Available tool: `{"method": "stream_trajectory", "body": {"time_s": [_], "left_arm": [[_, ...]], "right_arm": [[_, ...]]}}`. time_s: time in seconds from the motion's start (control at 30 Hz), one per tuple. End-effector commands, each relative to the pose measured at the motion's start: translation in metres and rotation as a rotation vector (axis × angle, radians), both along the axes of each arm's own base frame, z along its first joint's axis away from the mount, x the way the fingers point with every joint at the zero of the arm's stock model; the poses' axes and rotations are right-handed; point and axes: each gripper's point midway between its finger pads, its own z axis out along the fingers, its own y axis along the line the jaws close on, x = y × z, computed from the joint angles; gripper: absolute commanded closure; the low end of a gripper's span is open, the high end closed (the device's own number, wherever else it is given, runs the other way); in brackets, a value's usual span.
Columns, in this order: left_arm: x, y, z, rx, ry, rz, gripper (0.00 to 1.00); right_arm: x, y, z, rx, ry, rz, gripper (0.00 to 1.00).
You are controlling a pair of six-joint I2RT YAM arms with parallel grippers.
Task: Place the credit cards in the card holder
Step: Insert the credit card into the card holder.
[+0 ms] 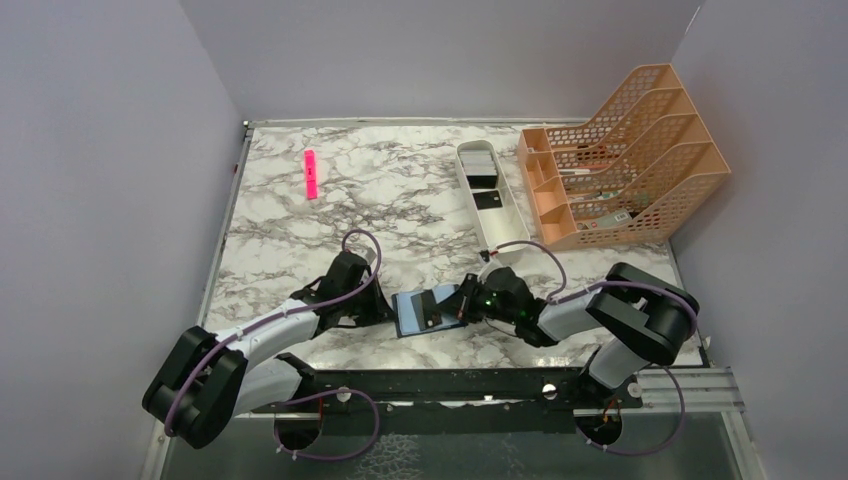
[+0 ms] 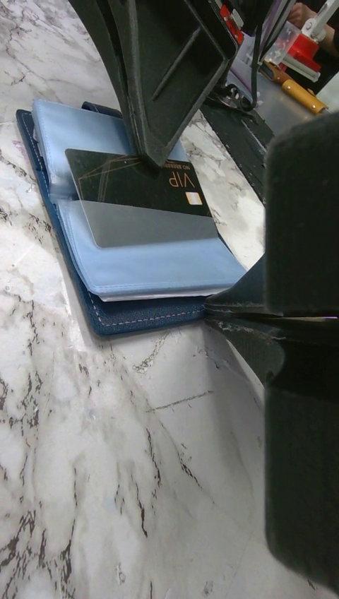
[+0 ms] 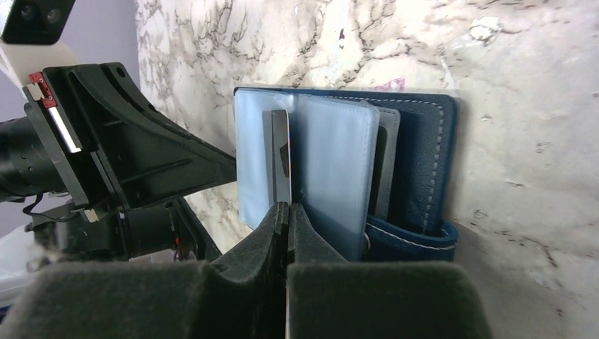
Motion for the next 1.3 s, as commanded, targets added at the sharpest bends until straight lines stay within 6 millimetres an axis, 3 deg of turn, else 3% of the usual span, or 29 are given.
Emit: {"method": "stream_trajectory", "body": {"time_s": [0.0, 0.1, 0.27, 0.33, 0.5, 0.6, 0.77, 1.07, 1.27], "left_arm": [[-0.001, -0.007, 0.003, -0.038, -0.002, -0.022, 1.0], [0.001, -0.009, 0.005, -0.042, -0.005, -0.028, 1.0], [0.003, -0.01, 0.006, -0.043, -0.004, -0.027, 1.0], [0.003, -0.011, 0.006, -0.042, 0.002, -0.028, 1.0], [0.003, -0.01, 0.003, -0.034, 0.008, -0.029, 1.0], [0.003, -0.008, 0.0, -0.022, 0.008, -0.023, 1.0], [0.0, -0.004, -0.007, -0.004, 0.021, -0.019, 1.0], [-0.003, -0.002, -0.01, 0.001, 0.025, -0.017, 1.0], [-0.004, -0.002, -0.01, 0.0, 0.027, -0.018, 1.0]], "right_arm": [[0.002, 0.011, 0.001, -0.004, -0.022, -0.007, 0.94], [-0.002, 0.021, 0.0, -0.023, -0.018, 0.023, 0.87], [-0.007, 0.034, 0.001, -0.103, 0.014, 0.052, 0.65], [-0.007, 0.033, -0.003, -0.123, 0.02, 0.048, 0.64], [-0.007, 0.029, -0.016, -0.163, 0.034, 0.039, 0.78], [-0.005, 0.026, -0.013, -0.151, 0.023, 0.02, 0.79], [-0.006, 0.019, -0.01, -0.146, 0.003, 0.01, 0.63], [-0.015, 0.017, -0.006, -0.149, -0.017, 0.074, 0.64], [-0.015, 0.015, -0.001, -0.143, -0.018, 0.081, 0.53]]}}
